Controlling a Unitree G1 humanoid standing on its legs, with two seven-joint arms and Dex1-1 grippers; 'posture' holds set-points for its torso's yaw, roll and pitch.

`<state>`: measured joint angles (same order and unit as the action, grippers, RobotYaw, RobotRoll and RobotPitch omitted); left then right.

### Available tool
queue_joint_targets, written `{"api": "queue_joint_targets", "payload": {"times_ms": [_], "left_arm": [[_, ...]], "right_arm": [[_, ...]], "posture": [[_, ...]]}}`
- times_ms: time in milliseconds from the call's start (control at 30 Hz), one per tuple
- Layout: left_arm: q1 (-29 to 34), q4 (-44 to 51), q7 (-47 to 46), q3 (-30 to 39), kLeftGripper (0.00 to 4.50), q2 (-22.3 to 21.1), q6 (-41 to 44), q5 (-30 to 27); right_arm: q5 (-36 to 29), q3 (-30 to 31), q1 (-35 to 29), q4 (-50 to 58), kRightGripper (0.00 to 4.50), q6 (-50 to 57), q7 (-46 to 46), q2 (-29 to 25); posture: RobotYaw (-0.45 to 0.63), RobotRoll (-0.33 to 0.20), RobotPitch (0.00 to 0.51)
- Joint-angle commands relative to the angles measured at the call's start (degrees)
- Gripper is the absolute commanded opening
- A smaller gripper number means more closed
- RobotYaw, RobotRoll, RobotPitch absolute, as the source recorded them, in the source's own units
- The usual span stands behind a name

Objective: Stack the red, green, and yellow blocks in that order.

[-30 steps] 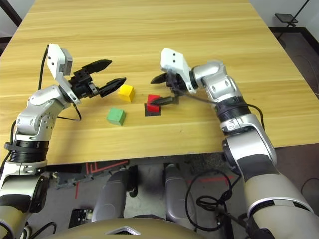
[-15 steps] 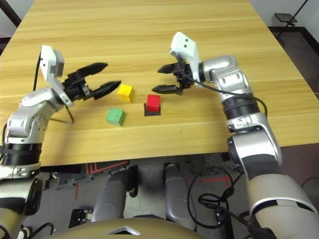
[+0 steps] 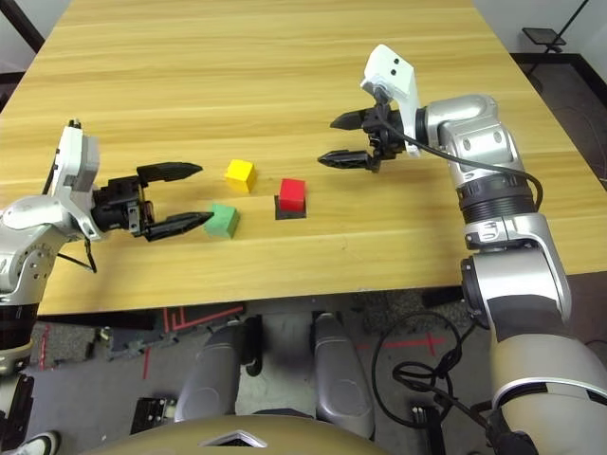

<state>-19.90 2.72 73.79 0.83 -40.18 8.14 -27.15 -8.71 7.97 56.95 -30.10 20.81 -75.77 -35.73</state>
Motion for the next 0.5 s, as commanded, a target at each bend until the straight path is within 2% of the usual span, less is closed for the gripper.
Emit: {"api": "queue_joint_targets", "payload": {"times_ms": [33,267,500], "left_arm": [[-3.6,-8.2,5.9,-3.7,4.50,-0.1,-10.1,5.5],[-14.2,-28.2,10.9,-7.0,4.50,3.0,-23.1,11.3],[-17.0,-34.2,15.3,-7.7,4.50,4.6,-26.8,11.5]], "right_arm": [[-0.3,-0.5,0.7,0.7,4.43,0.8,0.0,-0.7],[-1.3,-0.9,-0.4,3.7,4.43,2.7,-0.1,-1.7],[-1.5,-1.5,-1.7,5.3,4.43,4.0,1.2,-2.9]], "posture": [[0.28,-0.017,0.182],[0.25,-0.024,0.183],[0.22,-0.029,0.187]]}}
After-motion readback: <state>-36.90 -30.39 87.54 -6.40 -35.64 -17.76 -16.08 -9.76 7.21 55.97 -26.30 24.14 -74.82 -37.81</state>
